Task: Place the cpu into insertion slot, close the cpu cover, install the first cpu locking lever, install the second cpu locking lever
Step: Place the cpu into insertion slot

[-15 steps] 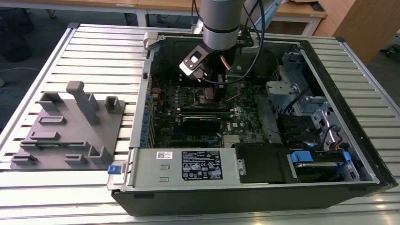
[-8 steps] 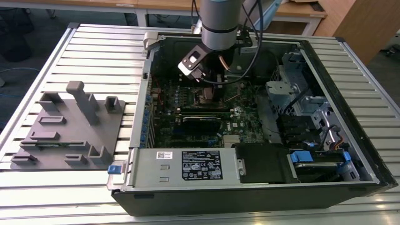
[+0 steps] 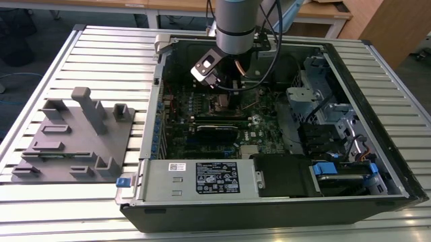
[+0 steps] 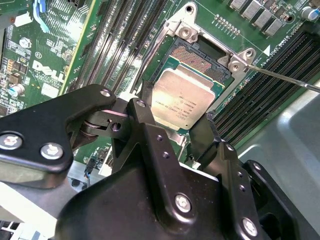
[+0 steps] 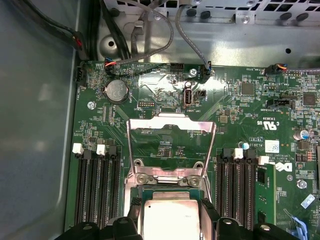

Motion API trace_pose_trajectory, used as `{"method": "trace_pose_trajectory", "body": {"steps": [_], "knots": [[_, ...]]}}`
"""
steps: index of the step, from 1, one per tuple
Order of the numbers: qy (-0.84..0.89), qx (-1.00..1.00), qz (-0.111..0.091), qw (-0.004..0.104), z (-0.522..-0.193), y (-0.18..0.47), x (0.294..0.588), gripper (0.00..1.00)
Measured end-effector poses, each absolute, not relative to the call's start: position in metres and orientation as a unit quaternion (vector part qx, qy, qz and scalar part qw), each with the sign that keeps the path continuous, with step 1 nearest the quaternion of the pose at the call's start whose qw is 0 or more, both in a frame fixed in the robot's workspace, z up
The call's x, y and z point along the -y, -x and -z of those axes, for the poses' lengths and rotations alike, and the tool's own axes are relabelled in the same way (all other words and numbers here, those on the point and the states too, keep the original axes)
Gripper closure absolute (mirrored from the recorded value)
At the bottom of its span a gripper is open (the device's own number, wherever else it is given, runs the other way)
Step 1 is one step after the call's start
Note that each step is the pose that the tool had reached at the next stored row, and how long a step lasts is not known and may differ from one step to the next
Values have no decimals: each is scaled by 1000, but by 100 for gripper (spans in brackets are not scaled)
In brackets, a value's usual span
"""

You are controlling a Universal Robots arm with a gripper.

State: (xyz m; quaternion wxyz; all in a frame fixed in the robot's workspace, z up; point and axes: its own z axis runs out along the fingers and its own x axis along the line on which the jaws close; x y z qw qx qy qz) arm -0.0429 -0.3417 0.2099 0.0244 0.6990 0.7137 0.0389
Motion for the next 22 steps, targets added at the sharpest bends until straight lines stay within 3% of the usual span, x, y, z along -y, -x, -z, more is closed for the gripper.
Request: {"method": "trace_pose_trajectory", "body": {"steps": [22], "knots": [[-705, -708, -38, 25, -205, 47, 342, 46]]}}
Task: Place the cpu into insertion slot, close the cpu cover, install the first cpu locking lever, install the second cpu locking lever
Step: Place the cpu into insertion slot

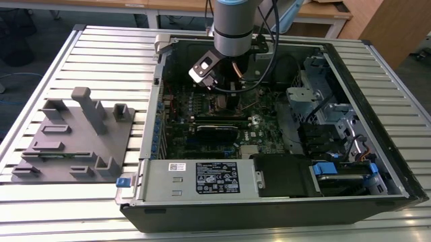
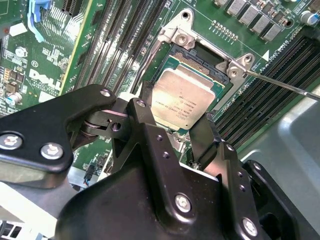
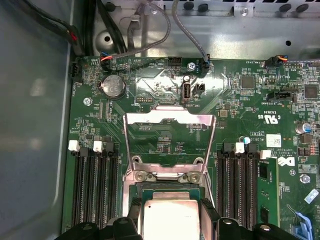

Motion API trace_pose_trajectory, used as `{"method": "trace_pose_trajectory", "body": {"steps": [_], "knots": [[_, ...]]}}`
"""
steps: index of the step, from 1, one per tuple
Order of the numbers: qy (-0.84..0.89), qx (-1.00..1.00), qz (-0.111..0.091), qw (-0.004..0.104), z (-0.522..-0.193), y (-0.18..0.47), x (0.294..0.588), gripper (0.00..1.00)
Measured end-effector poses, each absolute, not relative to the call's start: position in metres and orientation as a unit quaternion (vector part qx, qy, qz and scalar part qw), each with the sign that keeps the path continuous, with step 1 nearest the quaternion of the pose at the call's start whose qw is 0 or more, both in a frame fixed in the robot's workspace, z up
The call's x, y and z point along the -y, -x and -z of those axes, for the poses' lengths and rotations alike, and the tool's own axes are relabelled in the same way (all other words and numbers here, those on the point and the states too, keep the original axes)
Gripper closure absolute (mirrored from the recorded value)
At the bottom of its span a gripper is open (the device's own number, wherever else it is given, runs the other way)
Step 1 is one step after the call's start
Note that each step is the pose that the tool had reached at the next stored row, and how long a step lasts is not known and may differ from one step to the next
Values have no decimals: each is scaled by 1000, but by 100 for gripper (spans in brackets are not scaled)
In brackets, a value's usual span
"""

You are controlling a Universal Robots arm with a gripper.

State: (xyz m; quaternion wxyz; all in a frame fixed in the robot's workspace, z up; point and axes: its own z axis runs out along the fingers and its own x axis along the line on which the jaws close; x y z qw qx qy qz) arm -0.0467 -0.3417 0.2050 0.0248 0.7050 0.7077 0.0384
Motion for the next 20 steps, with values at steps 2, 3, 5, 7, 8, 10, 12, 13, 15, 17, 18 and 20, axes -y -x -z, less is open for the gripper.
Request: {"method": "trace_pose_trajectory", "body": {"steps": [2, 3, 5, 7, 8, 10, 12, 13, 15, 17, 18, 20], "knots": [[-705, -708, -38, 25, -205, 47, 342, 46], [-705, -708, -38, 25, -205, 47, 342, 46], [-705, -708, -39, 25, -204, 47, 342, 46], [-705, -708, -38, 25, -203, 47, 342, 46], [-705, -708, -38, 25, -203, 47, 342, 46], [-705, -708, -39, 25, -203, 47, 341, 46], [-705, -707, -39, 25, -202, 47, 341, 46], [-705, -707, -39, 25, -202, 48, 341, 46], [-706, -707, -39, 25, -202, 48, 340, 46], [-706, -707, -38, 25, -201, 48, 340, 46], [-706, -707, -39, 25, -200, 48, 340, 46], [-707, -706, -39, 25, -198, 48, 340, 46]]}}
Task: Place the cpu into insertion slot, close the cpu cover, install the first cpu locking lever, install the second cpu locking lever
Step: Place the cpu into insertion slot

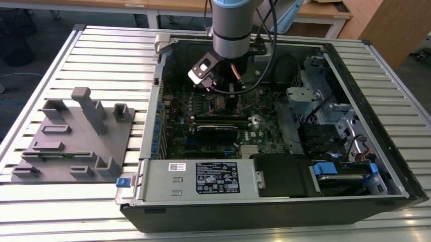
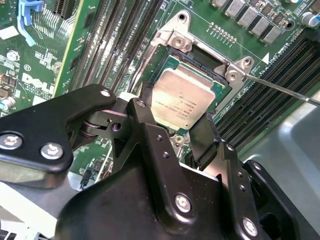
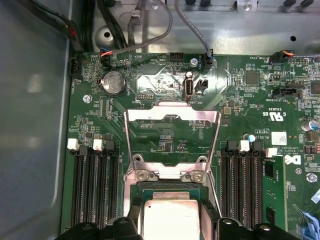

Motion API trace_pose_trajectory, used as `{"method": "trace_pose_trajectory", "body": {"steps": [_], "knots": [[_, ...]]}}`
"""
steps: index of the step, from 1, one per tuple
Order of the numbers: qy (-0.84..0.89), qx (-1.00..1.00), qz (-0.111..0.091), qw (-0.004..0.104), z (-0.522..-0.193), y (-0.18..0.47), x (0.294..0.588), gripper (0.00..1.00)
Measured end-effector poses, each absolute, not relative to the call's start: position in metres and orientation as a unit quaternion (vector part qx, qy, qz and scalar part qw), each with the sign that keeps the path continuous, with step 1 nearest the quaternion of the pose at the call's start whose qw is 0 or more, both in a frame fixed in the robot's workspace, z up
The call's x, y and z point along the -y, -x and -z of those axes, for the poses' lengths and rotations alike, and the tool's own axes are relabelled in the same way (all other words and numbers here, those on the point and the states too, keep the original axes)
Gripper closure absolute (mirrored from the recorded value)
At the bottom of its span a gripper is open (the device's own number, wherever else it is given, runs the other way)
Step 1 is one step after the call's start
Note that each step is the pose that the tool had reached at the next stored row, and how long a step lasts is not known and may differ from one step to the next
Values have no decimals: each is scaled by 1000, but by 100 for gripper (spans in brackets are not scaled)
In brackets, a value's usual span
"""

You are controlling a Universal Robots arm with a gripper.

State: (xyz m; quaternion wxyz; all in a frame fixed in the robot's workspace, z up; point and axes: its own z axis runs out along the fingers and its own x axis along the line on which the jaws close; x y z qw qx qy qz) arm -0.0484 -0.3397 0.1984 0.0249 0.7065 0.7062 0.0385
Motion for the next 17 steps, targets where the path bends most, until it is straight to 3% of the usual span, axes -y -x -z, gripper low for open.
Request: {"method": "trace_pose_trajectory", "body": {"steps": [17], "knots": [[-710, -703, -38, 25, -194, 49, 337, 46]]}}
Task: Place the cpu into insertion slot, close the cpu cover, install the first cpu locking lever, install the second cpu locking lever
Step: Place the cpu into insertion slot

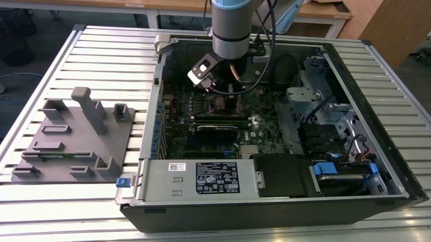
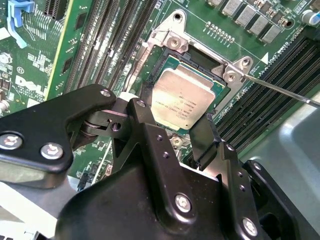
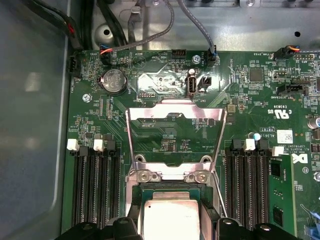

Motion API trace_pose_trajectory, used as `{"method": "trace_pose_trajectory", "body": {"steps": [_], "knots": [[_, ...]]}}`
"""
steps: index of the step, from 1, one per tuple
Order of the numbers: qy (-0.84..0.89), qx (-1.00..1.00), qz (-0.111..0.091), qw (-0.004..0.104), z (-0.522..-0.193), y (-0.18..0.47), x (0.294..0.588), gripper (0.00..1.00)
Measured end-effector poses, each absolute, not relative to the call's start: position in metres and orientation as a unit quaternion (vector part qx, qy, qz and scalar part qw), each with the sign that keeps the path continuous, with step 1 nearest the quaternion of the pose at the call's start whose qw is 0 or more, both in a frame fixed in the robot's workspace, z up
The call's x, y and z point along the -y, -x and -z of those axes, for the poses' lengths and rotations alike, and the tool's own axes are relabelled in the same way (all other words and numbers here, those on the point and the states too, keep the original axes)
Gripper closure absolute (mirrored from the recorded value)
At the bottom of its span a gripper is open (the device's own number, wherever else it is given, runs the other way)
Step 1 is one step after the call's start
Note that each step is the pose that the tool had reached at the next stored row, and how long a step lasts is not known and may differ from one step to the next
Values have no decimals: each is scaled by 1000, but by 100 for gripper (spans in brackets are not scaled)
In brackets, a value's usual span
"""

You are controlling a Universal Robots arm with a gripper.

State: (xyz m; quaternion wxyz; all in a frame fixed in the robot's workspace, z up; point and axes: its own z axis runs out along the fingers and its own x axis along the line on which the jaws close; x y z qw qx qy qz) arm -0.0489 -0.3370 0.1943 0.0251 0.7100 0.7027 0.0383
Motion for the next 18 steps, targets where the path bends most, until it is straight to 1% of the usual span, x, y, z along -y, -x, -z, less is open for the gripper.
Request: {"method": "trace_pose_trajectory", "body": {"steps": [18], "knots": [[-711, -702, -38, 25, -193, 49, 338, 46]]}}
